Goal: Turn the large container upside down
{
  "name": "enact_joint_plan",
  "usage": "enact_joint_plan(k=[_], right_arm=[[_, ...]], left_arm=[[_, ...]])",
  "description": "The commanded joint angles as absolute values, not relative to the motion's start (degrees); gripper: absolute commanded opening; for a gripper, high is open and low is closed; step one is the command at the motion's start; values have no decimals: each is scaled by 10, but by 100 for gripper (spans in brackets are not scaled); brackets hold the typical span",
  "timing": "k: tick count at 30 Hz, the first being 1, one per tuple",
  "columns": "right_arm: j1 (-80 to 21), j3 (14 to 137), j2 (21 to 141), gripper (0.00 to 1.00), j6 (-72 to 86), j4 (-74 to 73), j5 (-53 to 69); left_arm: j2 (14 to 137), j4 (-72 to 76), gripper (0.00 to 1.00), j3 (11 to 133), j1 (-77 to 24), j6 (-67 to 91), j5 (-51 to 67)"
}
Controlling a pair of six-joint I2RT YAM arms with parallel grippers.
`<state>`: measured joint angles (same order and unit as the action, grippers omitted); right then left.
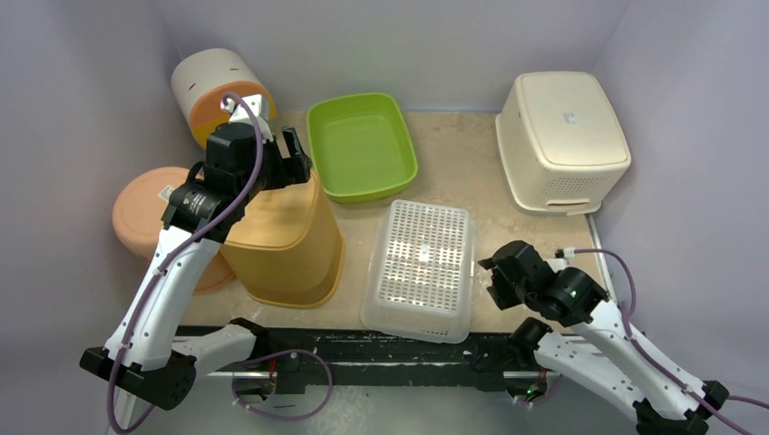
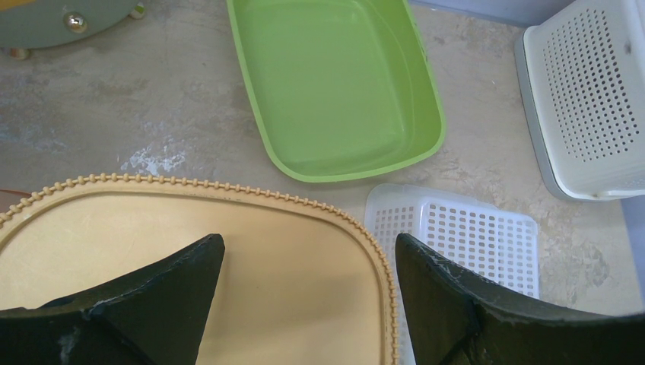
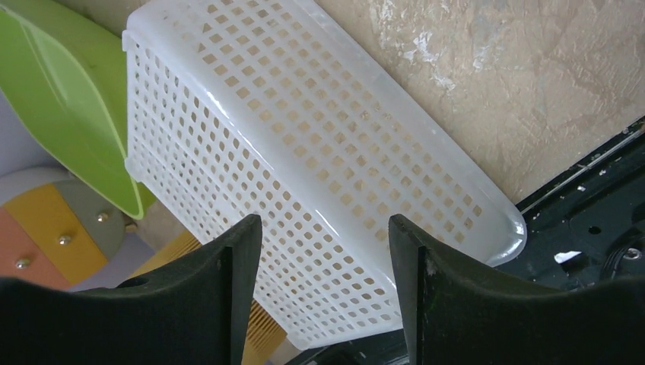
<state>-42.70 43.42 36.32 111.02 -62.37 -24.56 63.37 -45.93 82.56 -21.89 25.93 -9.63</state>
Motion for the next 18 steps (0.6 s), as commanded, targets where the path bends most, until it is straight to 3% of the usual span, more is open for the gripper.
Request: enact_joint_plan(k=[1,8,13,18], right_arm=[[-428,463,385,65,1062,-626,-283],[-428,621,552,67,792,-516,-378],[-421,759,683,78,596,-398,-426],[-326,805,775,77,480,-264,-317]], left_arm=[[625,-439,80,824,-222,255,-94],[625,-445,80,825,-221,250,-98],[627,-441,80,831,-222,252,-99],[630,-438,80,842,-222,257,-100]])
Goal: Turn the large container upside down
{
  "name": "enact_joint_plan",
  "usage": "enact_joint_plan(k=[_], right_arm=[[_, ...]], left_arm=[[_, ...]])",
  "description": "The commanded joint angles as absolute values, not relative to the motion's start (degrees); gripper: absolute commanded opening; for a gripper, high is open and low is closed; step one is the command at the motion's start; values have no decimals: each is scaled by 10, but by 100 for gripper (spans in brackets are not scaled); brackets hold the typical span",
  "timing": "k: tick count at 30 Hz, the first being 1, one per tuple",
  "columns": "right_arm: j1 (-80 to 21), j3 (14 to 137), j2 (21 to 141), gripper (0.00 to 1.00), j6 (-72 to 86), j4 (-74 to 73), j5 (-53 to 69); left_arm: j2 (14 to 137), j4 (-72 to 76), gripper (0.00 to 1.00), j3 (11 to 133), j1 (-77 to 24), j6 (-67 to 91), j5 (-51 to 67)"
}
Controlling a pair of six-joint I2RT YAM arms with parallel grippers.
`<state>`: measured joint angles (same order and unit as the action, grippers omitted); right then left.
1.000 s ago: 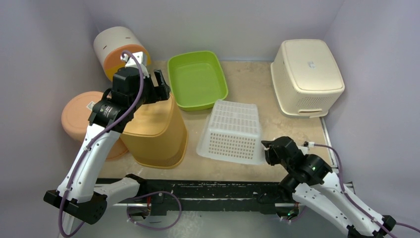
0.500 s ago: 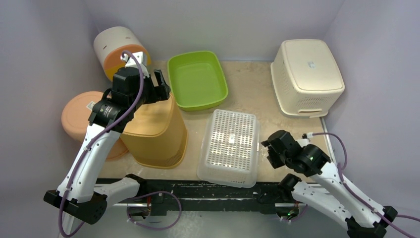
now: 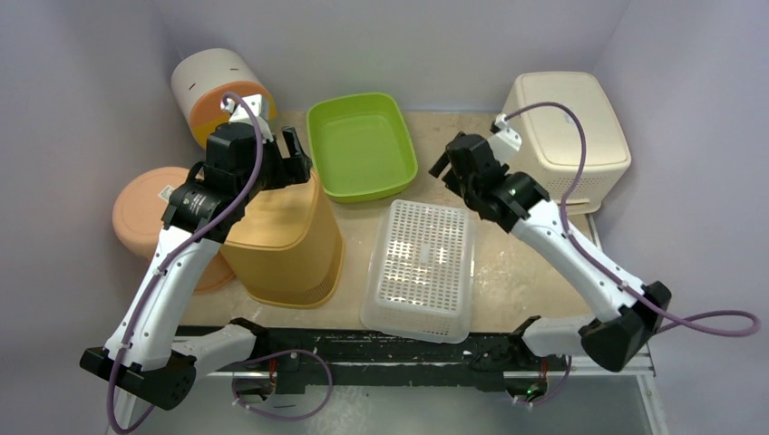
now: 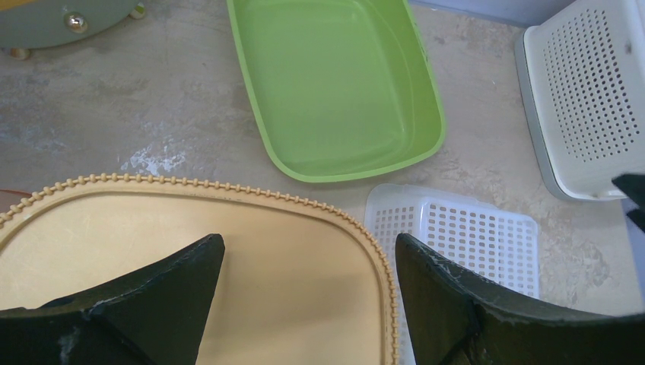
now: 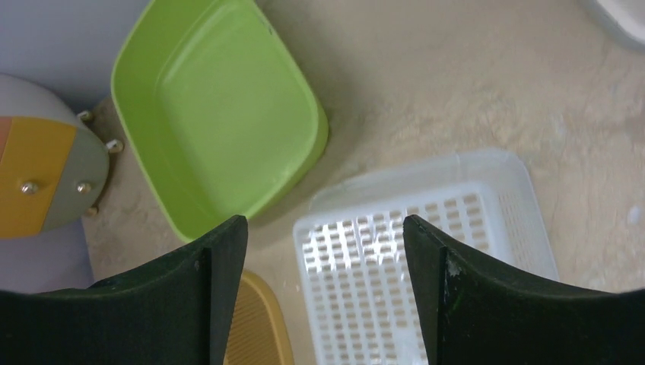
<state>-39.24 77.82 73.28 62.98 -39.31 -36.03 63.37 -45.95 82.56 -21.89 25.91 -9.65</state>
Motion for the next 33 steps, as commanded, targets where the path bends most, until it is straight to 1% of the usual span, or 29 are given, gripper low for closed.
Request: enact_joint_plan(k=[1,4,6,13,16,23,29,31,32,33], right_arm=[[-310,802,786,75,467,-230,-292],[-282,805,826,70,438,-154,-237],[-273,829,868,69,418,-135,-201],[-270,950,1037,70,345,-151,-72],[-269,974,1079,70,339,-165,-75],[-267,1004,1132,72,313,-193,-117],[-258,1013,1170,72,300,-208,-113],[-254,1013,1180,70,298,-209,-118],[-251,1014,1185,67,296,-208,-120],[-249,1014,1188,62,295,-206,-123]], left_arm=[[630,-437,80,842,-221,257,-101],[630,-438,80,844,-221,257,-105],[631,-439,80,843,-222,257,-106],[639,-442,80,844,-222,252,-111],[639,-444,80,843,-222,252,-114],[636,-449,80,834,-221,255,-121],[640,-450,80,832,-222,258,-123],[642,-453,80,833,-222,259,-127],[642,-455,80,834,-221,259,-129],[642,-457,80,834,-222,260,-130]])
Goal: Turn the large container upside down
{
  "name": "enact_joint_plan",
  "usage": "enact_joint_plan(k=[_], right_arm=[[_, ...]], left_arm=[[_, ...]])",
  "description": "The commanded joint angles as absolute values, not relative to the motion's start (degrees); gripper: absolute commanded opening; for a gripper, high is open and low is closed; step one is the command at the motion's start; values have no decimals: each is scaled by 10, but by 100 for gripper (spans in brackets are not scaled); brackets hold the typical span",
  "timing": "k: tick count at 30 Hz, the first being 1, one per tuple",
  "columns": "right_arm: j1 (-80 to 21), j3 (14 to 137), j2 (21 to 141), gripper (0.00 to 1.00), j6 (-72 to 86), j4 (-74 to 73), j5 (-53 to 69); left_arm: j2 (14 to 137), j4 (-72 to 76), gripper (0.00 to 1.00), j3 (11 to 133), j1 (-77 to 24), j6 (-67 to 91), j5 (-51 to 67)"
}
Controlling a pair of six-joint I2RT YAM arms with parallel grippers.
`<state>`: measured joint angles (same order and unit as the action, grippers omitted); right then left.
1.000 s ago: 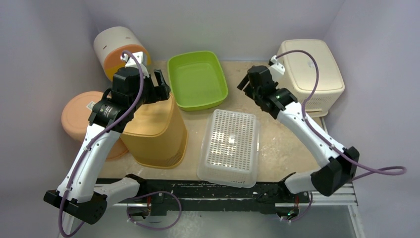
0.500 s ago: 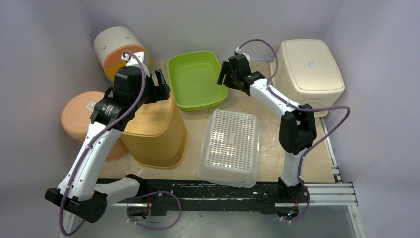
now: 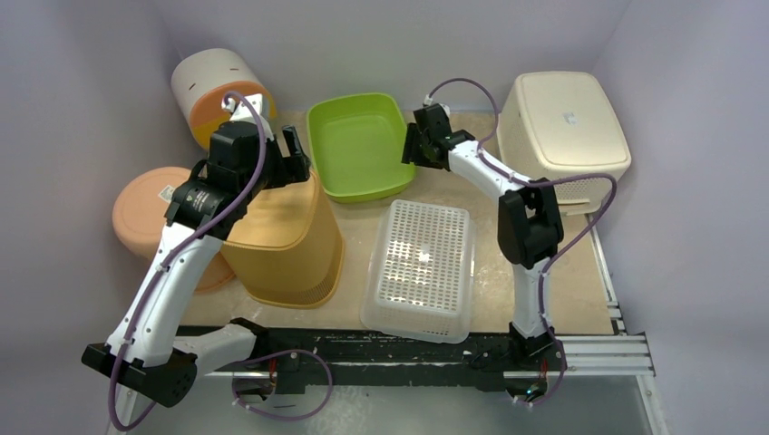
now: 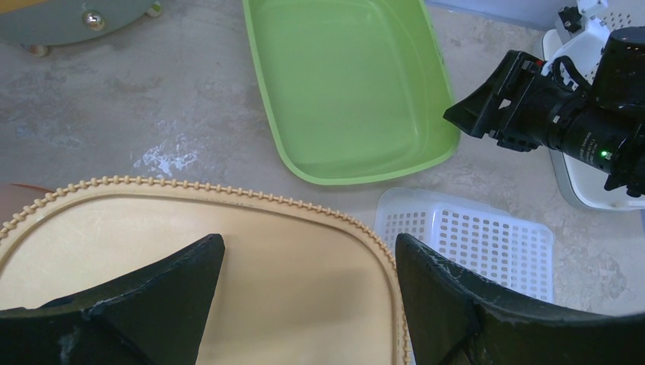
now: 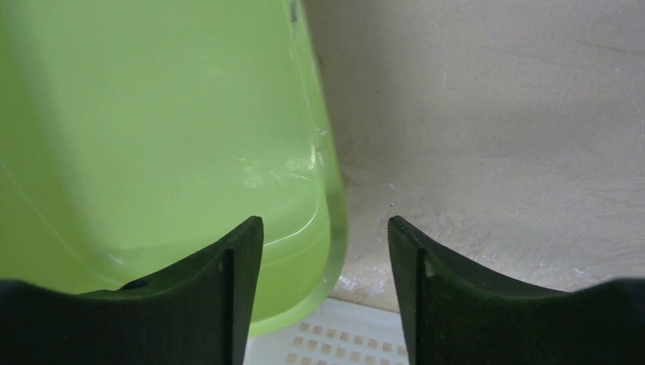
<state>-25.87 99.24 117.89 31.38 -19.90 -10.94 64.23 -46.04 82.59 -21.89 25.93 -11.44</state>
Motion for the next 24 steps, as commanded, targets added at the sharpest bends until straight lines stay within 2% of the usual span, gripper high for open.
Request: enact_joint_plan(k=[1,2,12,14,17,18,24], right_arm=[[-246,1013,1193,56,291,-202,-120],[-243,1012,1196,52,288,-195,-116],[-218,1012,1233,40,275,-145,-40],[-216,1009,1237,30,272,-137,-24],[-213,1007,1237,3,271,-133,-12],[-212,1006,1232,0,271,-136,-20],[-208,980,1168,0,251,-112,-82]], left_arm=[[643,-459,80,834,-222,261,-132],[644,-460,80,834,-222,262,-133],[657,-478,80,845,-222,267,-141],[660,-480,80,848,-222,266,-144],[664,-479,80,852,-222,265,-145],[666,-479,80,854,-222,264,-146],[671,-473,80,862,-222,260,-143]])
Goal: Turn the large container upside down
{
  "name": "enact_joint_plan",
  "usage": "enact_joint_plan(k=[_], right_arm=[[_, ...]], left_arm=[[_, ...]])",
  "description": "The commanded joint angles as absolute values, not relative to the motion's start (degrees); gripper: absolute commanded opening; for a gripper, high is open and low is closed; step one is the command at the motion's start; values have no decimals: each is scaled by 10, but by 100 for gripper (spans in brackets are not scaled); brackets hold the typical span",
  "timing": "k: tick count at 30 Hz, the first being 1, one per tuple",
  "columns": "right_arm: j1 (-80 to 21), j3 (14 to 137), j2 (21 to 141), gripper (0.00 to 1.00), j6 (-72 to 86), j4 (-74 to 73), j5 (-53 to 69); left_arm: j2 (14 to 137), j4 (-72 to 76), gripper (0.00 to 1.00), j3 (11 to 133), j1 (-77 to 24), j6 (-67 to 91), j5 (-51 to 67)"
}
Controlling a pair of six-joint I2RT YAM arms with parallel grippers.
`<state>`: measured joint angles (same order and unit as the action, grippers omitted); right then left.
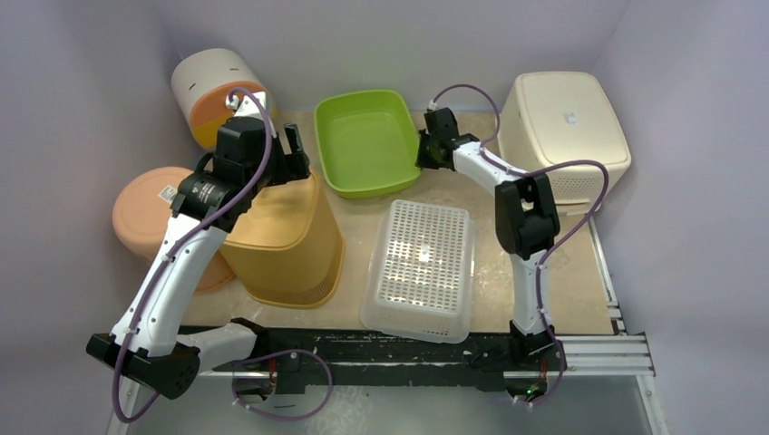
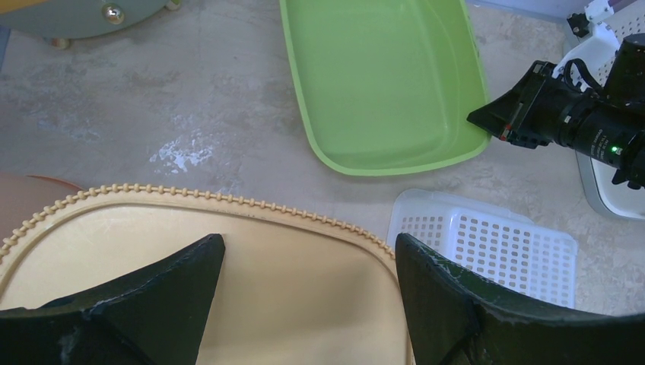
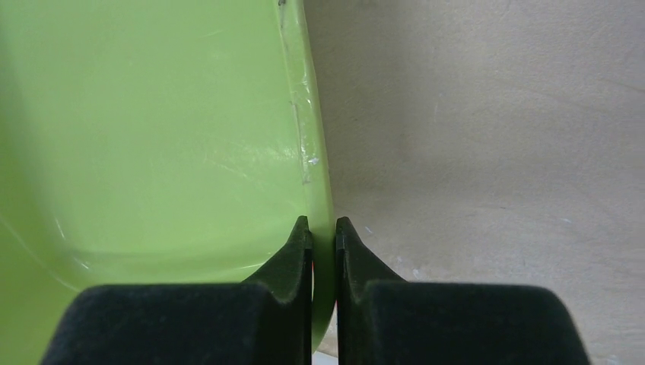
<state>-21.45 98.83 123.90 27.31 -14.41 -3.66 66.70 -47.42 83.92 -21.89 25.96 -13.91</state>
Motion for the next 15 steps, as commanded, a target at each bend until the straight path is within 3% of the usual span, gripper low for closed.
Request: enact_joint_plan(k=[1,15], right_arm=[[-208,979,1157,0,244,-109,-91],[-206,1079,1047,0,98,-195,-265]], left_arm=[[671,-473,80,863,-222,258,-143],[651,-463,80,869,-222,251,-140]])
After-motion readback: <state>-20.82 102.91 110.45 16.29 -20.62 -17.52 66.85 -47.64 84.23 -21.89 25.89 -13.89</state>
